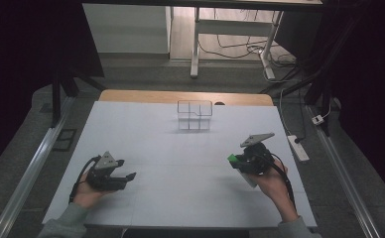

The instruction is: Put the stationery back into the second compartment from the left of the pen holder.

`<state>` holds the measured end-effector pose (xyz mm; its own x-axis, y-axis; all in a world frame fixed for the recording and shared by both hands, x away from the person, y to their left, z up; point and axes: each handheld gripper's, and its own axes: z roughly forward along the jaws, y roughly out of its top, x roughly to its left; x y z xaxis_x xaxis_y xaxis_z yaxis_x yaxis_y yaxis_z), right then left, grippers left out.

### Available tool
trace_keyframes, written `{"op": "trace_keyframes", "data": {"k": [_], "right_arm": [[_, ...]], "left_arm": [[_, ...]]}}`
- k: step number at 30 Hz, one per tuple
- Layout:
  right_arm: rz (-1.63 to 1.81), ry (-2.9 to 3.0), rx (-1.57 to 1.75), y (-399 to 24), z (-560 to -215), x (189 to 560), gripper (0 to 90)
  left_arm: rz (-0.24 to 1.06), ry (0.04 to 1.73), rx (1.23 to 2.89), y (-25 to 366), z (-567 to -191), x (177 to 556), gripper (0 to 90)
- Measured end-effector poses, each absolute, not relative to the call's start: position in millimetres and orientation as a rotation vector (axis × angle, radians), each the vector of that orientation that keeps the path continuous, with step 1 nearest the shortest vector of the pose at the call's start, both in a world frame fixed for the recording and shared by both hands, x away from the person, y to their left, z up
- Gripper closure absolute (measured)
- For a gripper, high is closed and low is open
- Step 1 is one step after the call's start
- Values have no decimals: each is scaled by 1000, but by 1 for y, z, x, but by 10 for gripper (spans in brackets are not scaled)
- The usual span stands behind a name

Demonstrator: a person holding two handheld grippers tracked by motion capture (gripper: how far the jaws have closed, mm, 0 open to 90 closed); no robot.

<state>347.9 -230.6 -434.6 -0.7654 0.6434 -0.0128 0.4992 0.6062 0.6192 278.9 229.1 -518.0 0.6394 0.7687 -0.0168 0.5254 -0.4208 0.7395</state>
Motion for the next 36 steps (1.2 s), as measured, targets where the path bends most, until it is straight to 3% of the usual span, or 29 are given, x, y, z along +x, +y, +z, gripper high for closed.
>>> {"op": "trace_keyframes", "data": {"k": [20, 36], "right_arm": [[1137, 2428, 944, -236, -424, 357, 666], [1296, 2328, 909, -209, -405, 386, 665]], "left_arm": [[429, 1011, 2110, 232, -517, 279, 317], [418, 1009, 2094, 234, -517, 279, 315]]}}
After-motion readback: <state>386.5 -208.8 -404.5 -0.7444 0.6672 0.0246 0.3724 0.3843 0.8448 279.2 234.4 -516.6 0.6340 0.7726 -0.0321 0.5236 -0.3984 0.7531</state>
